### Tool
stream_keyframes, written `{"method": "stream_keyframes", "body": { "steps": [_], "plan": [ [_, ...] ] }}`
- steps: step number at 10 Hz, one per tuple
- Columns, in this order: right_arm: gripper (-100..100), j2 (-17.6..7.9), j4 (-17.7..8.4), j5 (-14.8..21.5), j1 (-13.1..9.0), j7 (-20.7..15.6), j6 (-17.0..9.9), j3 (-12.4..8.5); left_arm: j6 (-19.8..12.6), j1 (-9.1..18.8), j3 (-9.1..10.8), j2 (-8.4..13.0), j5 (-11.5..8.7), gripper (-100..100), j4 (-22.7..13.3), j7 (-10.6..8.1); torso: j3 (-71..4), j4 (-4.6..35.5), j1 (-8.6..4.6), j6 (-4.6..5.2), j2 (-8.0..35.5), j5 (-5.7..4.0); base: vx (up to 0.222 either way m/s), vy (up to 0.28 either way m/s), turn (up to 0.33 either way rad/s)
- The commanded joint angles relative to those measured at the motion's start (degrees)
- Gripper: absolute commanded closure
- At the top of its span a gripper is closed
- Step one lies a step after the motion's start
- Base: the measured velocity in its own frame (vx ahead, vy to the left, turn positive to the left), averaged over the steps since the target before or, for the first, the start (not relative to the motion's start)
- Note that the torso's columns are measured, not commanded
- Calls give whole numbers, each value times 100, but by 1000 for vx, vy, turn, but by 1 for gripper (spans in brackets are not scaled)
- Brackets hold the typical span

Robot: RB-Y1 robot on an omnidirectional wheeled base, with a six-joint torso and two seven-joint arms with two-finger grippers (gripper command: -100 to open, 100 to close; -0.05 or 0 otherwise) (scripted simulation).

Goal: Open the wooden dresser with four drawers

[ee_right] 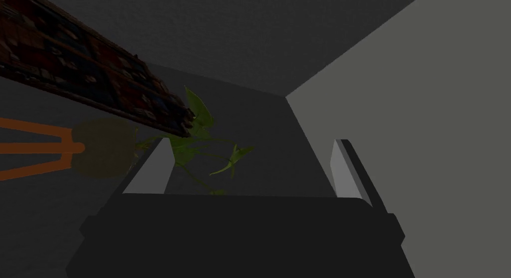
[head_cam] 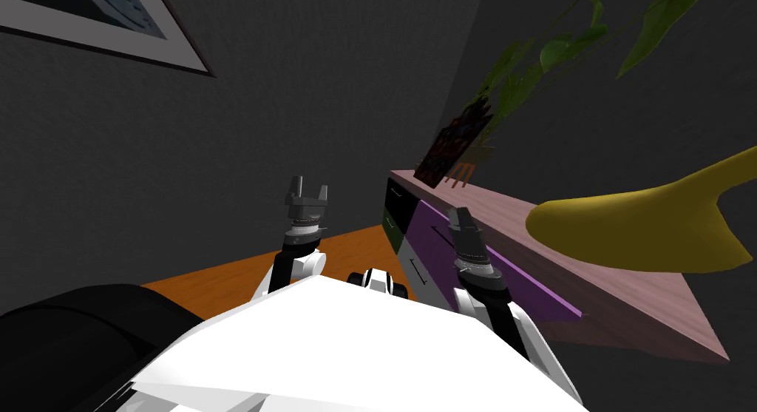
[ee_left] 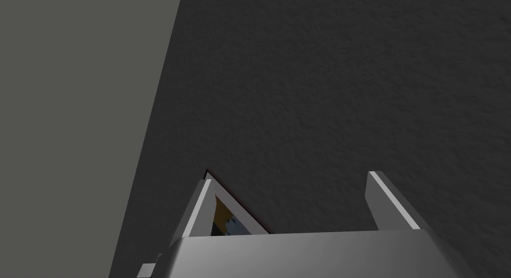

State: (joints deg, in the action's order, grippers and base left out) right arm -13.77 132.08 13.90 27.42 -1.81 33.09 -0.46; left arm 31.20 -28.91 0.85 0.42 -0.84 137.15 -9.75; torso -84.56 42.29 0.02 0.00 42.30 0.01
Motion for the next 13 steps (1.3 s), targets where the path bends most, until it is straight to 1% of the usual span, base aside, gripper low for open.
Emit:
{"method": "stream_keyframes", "body": {
  "steps": [1,2,3,4,5,6,8,9,10,11,12,13],
  "plan": [
    [-100,-329,-127,395,-98,-222,-90,-34,0,0,0,0,0,0,0,0,5,2,-9,-1,9,-2,52,58,-37],
    [-100,-508,-214,576,-128,-361,-109,-55,0,0,0,0,0,0,0,0,3,2,-8,0,4,-3,70,82,-57],
    [-100,-525,-214,625,-128,-361,-109,-55,0,0,0,0,0,0,0,0,-2,-1,1,0,-4,0,53,62,-21],
    [-100,-726,-303,856,-159,-505,-127,-76,0,0,0,0,0,0,0,0,-1,-1,-4,-1,-2,-1,62,68,-28],
    [-100,-916,-395,1012,-192,-654,-146,-97,0,0,0,0,0,0,0,0,-2,-1,-2,0,-4,-1,87,103,-67],
    [-100,-931,-395,1106,-192,-654,-146,-97,0,0,0,0,0,0,0,0,-6,-3,8,0,-10,2,62,75,-23],
    [-100,-1326,-588,1486,-263,-961,-185,-135,0,0,0,0,0,0,0,0,2,1,-6,0,2,-2,71,83,-45],
    [-100,-1355,-588,1603,-263,-961,-185,-135,0,0,0,0,0,0,0,0,-2,-1,0,0,-4,0,59,74,-20],
    [-100,-1571,-691,1795,-303,-1118,-204,-151,0,0,0,0,0,0,0,0,1,0,-4,-1,2,-1,56,79,-23],
    [-100,-1571,-691,1852,-303,-1118,-204,-151,0,0,0,0,0,0,0,0,2,1,-2,0,2,-1,46,59,-19],
    [-100,-1789,-799,2084,-345,-1276,-223,-165,0,1,0,0,0,0,0,0,3,1,-8,0,4,-2,49,57,-28],
    [-100,-1991,-913,2230,-391,-1435,-242,-175,0,0,0,0,0,0,0,0,1,0,-8,0,1,-2,89,98,-37]
  ]
}}
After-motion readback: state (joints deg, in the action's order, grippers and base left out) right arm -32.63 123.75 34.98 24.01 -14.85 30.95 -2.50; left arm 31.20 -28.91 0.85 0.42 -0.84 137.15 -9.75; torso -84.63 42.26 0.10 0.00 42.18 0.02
